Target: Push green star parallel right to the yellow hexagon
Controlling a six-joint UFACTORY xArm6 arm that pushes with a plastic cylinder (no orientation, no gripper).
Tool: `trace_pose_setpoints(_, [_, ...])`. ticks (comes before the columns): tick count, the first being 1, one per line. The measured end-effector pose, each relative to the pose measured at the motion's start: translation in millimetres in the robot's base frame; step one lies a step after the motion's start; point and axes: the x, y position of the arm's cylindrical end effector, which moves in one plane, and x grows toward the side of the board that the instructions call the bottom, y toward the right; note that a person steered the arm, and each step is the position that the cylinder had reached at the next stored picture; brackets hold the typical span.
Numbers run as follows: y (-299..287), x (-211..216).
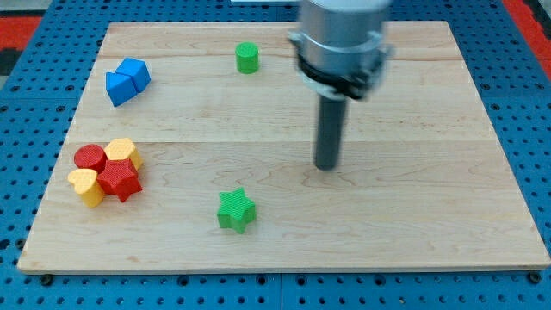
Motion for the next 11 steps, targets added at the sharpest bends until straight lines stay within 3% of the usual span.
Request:
trace_pose_setpoints(1, [-25, 93])
trace_pose_setpoints(2, [-70, 106])
trace_pose_setpoints(3, [-89, 35])
trace_pose_setpoints(4, [-61, 65])
trace_pose_setpoints(5, [-101, 82])
trace_pose_setpoints(6, [-195, 78])
trace_pose_setpoints(7, [-180, 37])
trace_pose_setpoints(9, [-164, 98])
trace_pose_setpoints(10, [-112, 58])
trace_pose_setpoints(11, [-82, -13])
